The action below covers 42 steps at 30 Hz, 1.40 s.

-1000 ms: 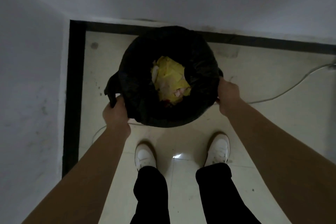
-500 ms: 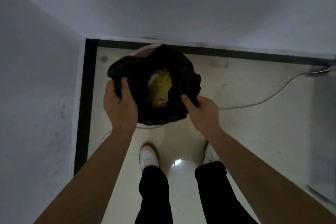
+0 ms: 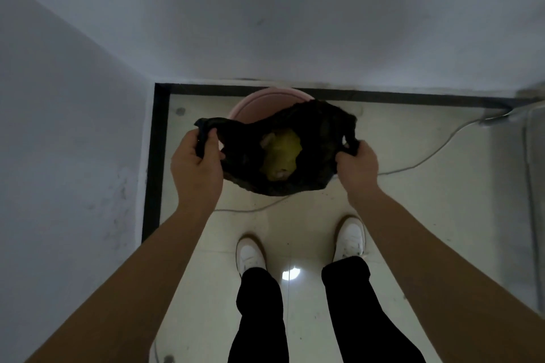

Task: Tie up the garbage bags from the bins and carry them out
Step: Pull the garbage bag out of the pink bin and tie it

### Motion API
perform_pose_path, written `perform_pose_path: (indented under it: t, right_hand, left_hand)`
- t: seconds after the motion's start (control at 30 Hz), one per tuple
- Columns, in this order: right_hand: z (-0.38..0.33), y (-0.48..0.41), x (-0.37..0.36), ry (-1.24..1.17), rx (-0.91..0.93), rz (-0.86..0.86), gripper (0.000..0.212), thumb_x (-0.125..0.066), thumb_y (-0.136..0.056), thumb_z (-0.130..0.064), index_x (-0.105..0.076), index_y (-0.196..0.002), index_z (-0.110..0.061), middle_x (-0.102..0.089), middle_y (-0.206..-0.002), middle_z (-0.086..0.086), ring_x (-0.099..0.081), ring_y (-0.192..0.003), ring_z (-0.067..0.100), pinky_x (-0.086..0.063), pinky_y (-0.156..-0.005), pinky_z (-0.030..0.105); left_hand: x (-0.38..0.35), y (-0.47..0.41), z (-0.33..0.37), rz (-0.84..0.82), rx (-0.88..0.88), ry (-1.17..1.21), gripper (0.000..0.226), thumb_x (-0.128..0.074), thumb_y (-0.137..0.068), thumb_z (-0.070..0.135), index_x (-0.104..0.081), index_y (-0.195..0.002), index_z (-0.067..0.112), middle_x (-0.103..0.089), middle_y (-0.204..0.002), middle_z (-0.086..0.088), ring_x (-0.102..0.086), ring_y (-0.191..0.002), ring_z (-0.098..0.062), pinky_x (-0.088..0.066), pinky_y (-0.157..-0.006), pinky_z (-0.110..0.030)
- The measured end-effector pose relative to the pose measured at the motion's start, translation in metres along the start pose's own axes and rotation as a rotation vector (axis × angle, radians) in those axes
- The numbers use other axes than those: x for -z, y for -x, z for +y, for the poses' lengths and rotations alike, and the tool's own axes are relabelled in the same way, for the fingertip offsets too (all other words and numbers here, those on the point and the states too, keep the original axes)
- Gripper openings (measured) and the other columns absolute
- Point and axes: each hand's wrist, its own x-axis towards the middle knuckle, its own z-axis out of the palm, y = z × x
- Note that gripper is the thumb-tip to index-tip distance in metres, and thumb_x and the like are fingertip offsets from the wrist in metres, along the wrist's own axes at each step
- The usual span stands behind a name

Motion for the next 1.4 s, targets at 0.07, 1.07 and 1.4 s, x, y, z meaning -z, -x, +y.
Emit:
perform_pose_path:
  t: [0.07, 1.07, 1.4]
  right_hand:
    - [-0.004, 0.008, 0.005, -0.097, 0.052, 0.102, 0.019, -0.058, -0.085, -0.005, -0.047, -0.075, -0.017, -0.052, -0.075, 0.002, -0.051, -0.072, 0.018, -0.044, -0.066, 0.031]
    - [0.024, 0.079, 0.071, 0.460, -0.273, -0.255, 0.028, -0.059, -0.084, -0.032, -0.055, -0.066, -0.011, -0.059, -0.066, 0.005, -0.057, -0.061, 0.021, -0.043, -0.062, 0.027]
    - [0.029, 0.022, 0.035, 0.542, 0.011, -0.216, 0.020, -0.061, -0.082, -0.008, -0.047, -0.068, -0.012, -0.048, -0.068, -0.004, -0.051, -0.068, 0.014, -0.035, -0.055, 0.023]
  left_hand:
    - [-0.001, 0.009, -0.001, -0.019, -0.040, -0.021, 0.014, -0.052, -0.103, 0.024, -0.059, -0.095, 0.017, -0.059, -0.072, 0.001, -0.056, -0.064, -0.001, -0.044, -0.060, -0.008]
    - [0.027, 0.024, -0.019, -0.279, 0.624, -0.074, 0.017, -0.051, -0.094, 0.018, -0.056, -0.079, 0.010, -0.057, -0.081, -0.012, -0.057, -0.084, -0.027, -0.051, -0.076, -0.039]
    - [-0.026, 0.000, -0.050, -0.239, 0.591, -0.083, 0.022, -0.044, -0.101, 0.021, -0.054, -0.083, 0.013, -0.048, -0.071, -0.003, -0.048, -0.068, -0.016, -0.036, -0.059, -0.028]
